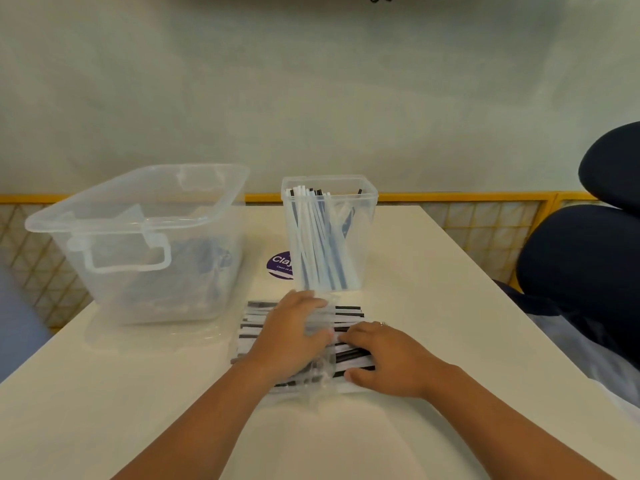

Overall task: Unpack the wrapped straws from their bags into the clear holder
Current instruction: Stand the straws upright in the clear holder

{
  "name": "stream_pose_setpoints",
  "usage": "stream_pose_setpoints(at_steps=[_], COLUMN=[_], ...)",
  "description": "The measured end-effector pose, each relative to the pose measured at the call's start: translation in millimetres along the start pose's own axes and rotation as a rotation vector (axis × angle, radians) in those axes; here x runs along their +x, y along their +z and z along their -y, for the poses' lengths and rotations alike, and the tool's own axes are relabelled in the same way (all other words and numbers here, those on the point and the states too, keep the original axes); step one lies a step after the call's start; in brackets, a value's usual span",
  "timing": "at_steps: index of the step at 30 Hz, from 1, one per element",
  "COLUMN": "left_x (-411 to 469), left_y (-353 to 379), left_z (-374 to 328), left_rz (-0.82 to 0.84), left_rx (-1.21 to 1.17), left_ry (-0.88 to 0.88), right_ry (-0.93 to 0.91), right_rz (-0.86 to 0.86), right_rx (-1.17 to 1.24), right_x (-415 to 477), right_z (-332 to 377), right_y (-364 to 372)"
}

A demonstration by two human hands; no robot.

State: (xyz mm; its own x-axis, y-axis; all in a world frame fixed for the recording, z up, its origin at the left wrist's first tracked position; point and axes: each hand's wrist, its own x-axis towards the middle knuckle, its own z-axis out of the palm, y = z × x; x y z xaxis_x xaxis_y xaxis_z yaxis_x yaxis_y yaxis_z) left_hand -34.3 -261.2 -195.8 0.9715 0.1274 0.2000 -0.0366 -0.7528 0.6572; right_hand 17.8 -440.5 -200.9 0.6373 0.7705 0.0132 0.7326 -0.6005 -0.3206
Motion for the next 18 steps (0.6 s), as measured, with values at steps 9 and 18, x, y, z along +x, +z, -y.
stream_pose_setpoints(at_steps=[9,18], left_x=[-6,-3], left_y=[-4,-1], left_z=[-28,-40], left_rz=[0.185,0.246], left_rx=[0.181,0.415], left_ry=[0.119,0.112], right_ry=[0.083,0.147], right_rz=[-0.113,-0.183], right_rx=[0.258,0.461], right_x=[1,-4], right_z=[-4,-11], right_y=[-4,-10])
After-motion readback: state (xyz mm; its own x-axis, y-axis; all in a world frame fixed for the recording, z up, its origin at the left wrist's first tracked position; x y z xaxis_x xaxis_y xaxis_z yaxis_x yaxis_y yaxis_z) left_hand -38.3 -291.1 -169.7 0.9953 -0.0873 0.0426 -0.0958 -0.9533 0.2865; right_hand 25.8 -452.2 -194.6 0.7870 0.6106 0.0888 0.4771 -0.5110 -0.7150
